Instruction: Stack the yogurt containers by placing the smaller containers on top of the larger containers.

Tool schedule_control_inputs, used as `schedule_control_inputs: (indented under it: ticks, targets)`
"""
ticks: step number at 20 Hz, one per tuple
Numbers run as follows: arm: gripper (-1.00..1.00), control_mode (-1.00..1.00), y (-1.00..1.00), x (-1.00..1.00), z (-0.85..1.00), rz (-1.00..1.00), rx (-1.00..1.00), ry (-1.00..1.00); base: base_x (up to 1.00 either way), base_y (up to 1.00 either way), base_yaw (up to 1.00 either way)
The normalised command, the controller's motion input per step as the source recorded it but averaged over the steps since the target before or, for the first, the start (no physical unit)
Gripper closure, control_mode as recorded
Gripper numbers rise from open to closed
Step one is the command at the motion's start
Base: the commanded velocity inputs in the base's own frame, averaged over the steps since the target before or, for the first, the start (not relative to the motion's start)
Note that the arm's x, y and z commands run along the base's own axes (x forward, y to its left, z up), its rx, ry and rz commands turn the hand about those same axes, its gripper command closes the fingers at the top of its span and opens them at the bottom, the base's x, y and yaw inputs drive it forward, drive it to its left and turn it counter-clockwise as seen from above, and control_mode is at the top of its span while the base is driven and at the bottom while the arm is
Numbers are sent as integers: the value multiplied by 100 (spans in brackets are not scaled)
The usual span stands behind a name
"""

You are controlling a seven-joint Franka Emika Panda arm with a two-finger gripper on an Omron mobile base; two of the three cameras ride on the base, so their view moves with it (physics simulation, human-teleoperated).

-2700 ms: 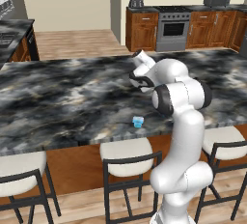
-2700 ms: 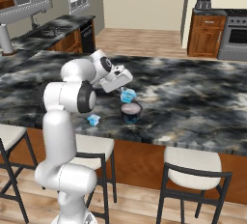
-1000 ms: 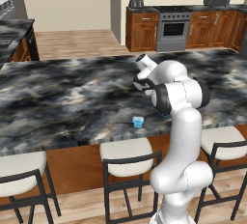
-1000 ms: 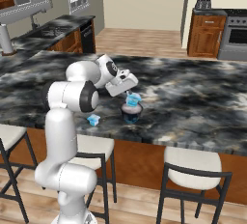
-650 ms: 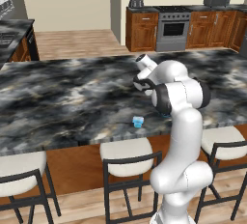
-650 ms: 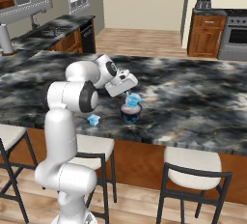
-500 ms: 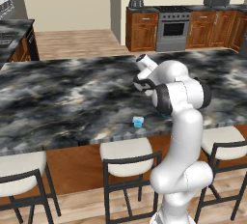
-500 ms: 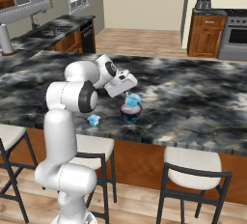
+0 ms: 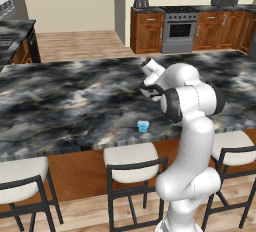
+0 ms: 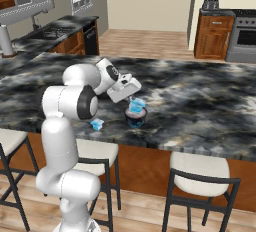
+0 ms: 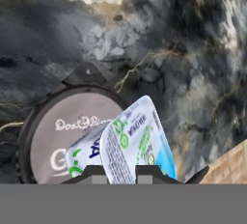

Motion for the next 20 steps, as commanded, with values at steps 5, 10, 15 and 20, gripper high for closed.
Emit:
schedule_control_inputs:
  ticks: [5,10,15,20]
  targets:
    - [100,-100,-7,-1,0,0,-8,-4,0,0,0]
    - [100,-100,0,2,-3,0,-3,-1,0,0,0]
    - [100,-100,3,1,-4,0,0,0,0,0,0]
    - [100,-100,2,1,-4,0,0,0,0,0,0]
